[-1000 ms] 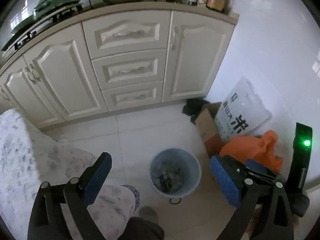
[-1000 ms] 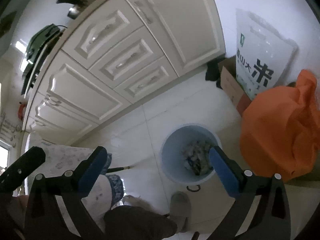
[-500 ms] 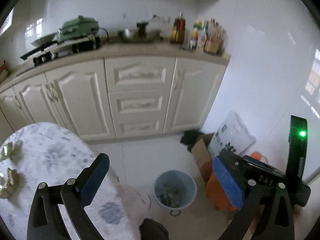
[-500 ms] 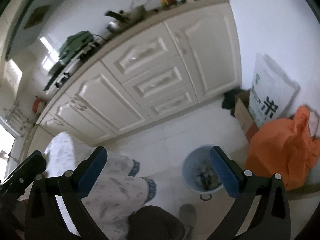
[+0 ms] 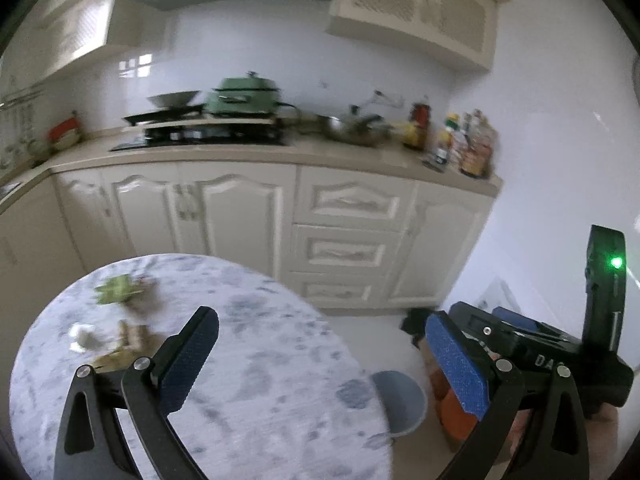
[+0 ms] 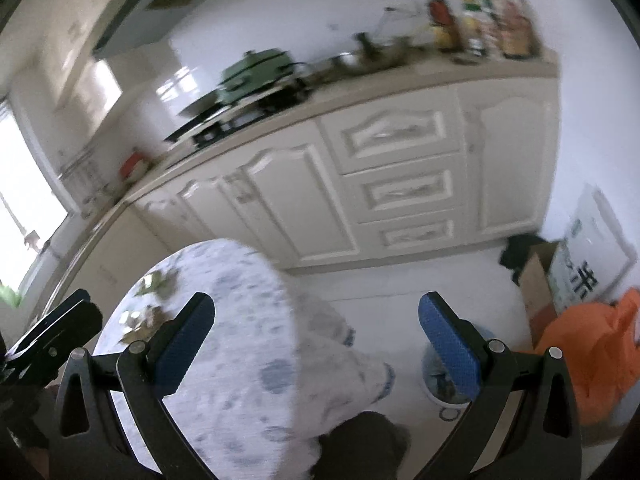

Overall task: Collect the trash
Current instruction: 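Bring both open tools back to the table above the trash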

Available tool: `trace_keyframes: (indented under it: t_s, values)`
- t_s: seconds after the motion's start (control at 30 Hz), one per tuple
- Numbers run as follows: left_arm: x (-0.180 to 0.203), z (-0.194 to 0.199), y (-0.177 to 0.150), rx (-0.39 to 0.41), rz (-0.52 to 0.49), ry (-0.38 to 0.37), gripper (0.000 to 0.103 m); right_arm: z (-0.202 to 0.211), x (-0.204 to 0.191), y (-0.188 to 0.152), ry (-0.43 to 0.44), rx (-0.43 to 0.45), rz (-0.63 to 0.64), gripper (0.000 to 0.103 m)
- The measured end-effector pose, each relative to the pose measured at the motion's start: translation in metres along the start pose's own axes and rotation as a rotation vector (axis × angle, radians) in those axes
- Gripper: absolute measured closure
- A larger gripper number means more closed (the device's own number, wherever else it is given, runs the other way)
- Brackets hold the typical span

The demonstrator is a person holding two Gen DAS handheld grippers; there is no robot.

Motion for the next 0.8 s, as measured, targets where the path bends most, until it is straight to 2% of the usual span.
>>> trace_keyframes:
  t_s: [0.4,0.6,0.8]
  values:
    - [-0.076,0.099,-0.047,0.062,0.089,0.183,0.001,-0.015,-0.125,-0.034,0.116,-0.042,0.225,0.000]
    - [-0.105,0.112,-0.076,0.033,0.129,0.243,0.001,-0.036,-0.167,-0.048,0.149,-0.077,0.308,0.000]
    - [-0.135,0.092,-0.080,-0.021,0.145,0.276,0.001,-0.069,-0.190,-0.061,0.157,-0.133,0.350,0.000]
Point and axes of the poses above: each gripper's, at about its wrist camera, not at the fingertips, and z roughly against the way its jaws point, x to its right, y to its top, the point moved 9 cm from there along -z, roughly the way its jaws point, and after that the axes turned 1 degree about -z, right-handed, at the moved point
